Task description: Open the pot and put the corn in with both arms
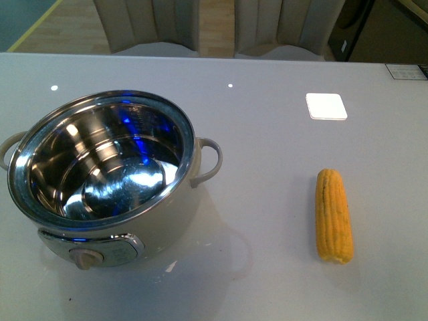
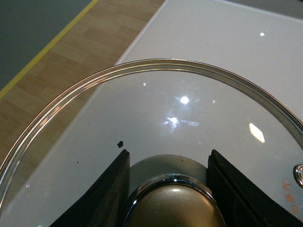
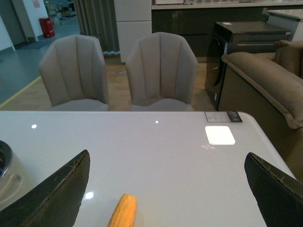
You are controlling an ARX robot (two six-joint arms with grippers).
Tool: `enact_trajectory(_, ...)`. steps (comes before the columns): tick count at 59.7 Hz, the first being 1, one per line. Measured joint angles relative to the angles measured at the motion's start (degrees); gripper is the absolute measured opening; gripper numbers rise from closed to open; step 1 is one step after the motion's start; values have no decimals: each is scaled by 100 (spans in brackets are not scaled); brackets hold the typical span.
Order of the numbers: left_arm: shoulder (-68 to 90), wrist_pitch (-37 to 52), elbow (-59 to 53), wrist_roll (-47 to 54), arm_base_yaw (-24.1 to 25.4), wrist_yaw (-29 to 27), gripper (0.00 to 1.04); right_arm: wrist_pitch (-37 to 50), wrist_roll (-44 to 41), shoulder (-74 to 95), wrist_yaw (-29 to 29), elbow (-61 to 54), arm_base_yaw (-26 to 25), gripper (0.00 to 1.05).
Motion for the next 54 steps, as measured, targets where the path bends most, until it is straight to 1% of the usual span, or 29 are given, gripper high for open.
enact_trajectory(10,697,459,2,2,-48,-48,44,0,0,0,0,0,0,96)
enact_trajectory(22,1266,793,114,-17,-160,-44,44,0,0,0,0,0,0,96)
enact_trajectory(32,2028,1154,549,42,-321,0,44,0,0,0,0,0,0,96)
enact_trajectory(54,3056,1523,1145,116,-293,2,44,0,0,0,0,0,0,96)
